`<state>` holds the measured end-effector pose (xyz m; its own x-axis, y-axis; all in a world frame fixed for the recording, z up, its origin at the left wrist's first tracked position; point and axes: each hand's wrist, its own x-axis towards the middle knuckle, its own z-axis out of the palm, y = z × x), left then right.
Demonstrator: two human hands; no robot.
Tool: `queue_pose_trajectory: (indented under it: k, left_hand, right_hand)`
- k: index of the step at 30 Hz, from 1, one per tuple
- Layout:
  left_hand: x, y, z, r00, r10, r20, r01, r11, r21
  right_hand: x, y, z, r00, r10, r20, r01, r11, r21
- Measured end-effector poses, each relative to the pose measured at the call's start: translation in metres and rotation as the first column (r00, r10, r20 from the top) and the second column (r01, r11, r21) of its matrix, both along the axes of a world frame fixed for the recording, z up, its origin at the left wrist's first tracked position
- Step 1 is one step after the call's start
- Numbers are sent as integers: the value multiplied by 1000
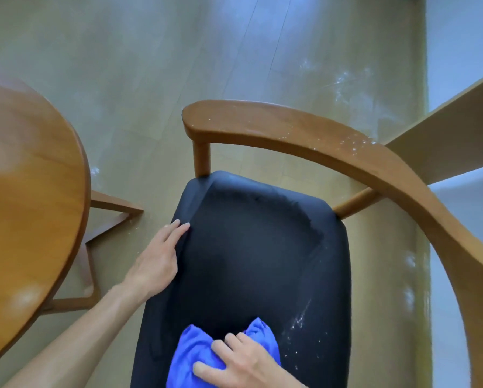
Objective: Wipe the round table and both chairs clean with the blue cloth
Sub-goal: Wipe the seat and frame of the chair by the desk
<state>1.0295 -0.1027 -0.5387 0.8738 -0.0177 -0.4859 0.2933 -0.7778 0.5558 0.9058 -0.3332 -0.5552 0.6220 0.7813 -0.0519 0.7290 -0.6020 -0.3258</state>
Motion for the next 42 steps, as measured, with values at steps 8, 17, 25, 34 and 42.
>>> queue_pose_trajectory:
  k: [8,17,25,34,42]
  left_hand:
    - [10,-63,-16,860,-509,-37,468,758,455]
    - [8,-74,-19,856,-499,-134,498,727,473]
    - [11,-72,-13,873,-477,-96,466,761,452]
    - [13,-73,-26,859,-512,-18,462,760,457]
    - [-81,-47,-7,845,-518,-136,517,725,454]
  right_hand:
    - [209,-146,16,880,-438,184,457,886,-81]
    - [26,-103,10,688,-705,-171,688,709,-154]
    - [36,-136,38,948,-303,-98,270,928,-257]
    - [106,-134,2,356,-934,-23,926,355,-130]
    - [-59,-67,28,916,-298,-269,221,934,-282]
